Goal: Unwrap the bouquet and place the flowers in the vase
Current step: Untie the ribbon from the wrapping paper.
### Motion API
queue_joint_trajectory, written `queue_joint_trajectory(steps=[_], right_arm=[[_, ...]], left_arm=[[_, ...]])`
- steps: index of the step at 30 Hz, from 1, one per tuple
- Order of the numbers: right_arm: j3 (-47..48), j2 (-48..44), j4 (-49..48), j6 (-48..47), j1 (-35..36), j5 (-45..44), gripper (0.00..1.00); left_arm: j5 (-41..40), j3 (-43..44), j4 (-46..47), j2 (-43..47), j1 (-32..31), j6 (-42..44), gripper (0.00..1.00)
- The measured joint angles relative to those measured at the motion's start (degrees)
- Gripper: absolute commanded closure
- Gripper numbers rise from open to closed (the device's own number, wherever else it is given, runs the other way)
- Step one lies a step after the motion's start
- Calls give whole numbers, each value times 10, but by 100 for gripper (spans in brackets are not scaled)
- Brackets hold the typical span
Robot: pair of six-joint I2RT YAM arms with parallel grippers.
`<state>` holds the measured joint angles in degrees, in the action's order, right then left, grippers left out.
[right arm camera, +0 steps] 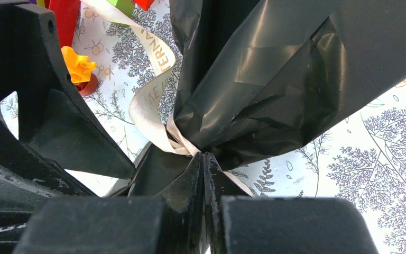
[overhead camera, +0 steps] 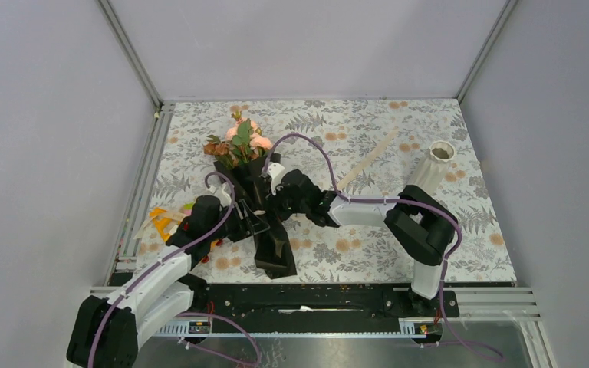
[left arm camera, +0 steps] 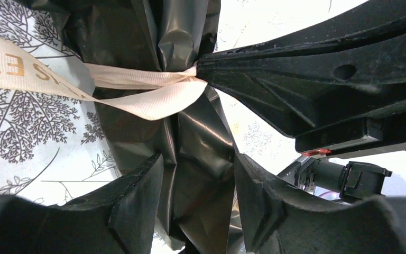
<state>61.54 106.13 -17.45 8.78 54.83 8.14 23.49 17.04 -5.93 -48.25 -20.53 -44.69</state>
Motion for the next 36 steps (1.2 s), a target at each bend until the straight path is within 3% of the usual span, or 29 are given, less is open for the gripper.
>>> queue_joint_trajectory(steps=[8, 15, 16, 18, 21, 26, 36], right_arm=[[-43, -21, -35, 6, 4, -28, 100], [-68, -57, -35, 14, 5, -47, 100], [-69, -60, -35, 14, 5, -46, 99], [-69, -65, -31, 13, 5, -40, 87], [-63, -68, -12, 8, 6, -22, 77], [-50, -65, 6, -3, 7, -7, 73], [7, -20, 24, -26, 23, -12, 77]], left_arm=[[-17, -17, 57, -43, -12, -28, 80], [-46, -17, 42, -24, -17, -24, 93], [-48, -17, 37, -22, -17, -22, 95], [-51, -15, 25, -20, -17, -14, 99], [-54, -2, -5, -20, -17, 4, 100], [-61, 13, -37, -20, -17, 28, 100], [-58, 31, -47, -57, -17, 48, 100]])
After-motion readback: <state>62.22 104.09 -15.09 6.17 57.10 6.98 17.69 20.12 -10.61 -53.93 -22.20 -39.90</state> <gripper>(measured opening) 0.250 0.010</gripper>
